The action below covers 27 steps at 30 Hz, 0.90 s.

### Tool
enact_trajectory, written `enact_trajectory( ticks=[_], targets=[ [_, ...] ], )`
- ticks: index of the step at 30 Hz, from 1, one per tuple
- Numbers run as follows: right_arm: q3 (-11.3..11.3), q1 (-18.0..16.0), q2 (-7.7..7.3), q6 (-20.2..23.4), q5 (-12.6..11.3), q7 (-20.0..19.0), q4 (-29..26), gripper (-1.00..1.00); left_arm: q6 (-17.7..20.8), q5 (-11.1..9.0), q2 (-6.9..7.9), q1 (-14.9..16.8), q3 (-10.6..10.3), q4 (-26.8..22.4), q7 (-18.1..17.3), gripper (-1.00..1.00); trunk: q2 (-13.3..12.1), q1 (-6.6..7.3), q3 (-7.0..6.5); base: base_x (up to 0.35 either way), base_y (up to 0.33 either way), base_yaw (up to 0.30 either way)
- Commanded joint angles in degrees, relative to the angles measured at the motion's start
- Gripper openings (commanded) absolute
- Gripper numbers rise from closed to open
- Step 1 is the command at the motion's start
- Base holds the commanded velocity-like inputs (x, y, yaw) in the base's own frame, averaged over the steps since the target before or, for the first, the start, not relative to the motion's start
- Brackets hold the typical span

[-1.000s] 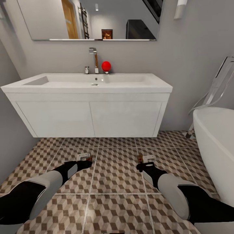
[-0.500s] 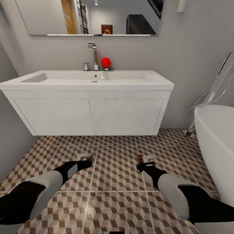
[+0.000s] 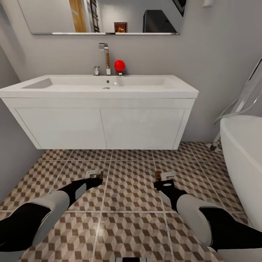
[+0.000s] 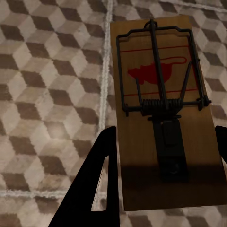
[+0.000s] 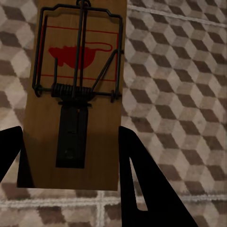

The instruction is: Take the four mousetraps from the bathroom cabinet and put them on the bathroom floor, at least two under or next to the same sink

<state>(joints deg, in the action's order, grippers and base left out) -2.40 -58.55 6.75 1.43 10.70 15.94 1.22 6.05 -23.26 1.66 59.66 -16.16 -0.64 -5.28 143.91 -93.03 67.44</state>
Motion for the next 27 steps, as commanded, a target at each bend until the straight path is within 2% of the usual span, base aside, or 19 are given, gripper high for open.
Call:
enact_trajectory(
  ticks=[1,21,27],
  targets=[
    [-0.2,-0.1,0.02,0.0,0.5,0.2,0.1,-1.00,0.2,-0.5,0.18,0.0,-0.5,-0.1,-0.1,-1.00,0.0,0.01,0.14,0.000,0.000,0.065],
    [-0.2,-0.1,0.39,0.1,0.7,0.5,0.1,-1.00,-0.2,1.0,0.45,0.0,-1.9,-1.3,-0.8,-1.00,0.0,0.01,1.97,0.000,0.000,0.089],
    [-0.2,-0.1,0.30,0.0,0.6,0.5,0.2,-1.00,-1.1,2.8,0.30,0.0,-1.9,-1.9,-0.8,-1.00,0.0,0.01,2.12,0.000,0.000,0.029]
  ],
)
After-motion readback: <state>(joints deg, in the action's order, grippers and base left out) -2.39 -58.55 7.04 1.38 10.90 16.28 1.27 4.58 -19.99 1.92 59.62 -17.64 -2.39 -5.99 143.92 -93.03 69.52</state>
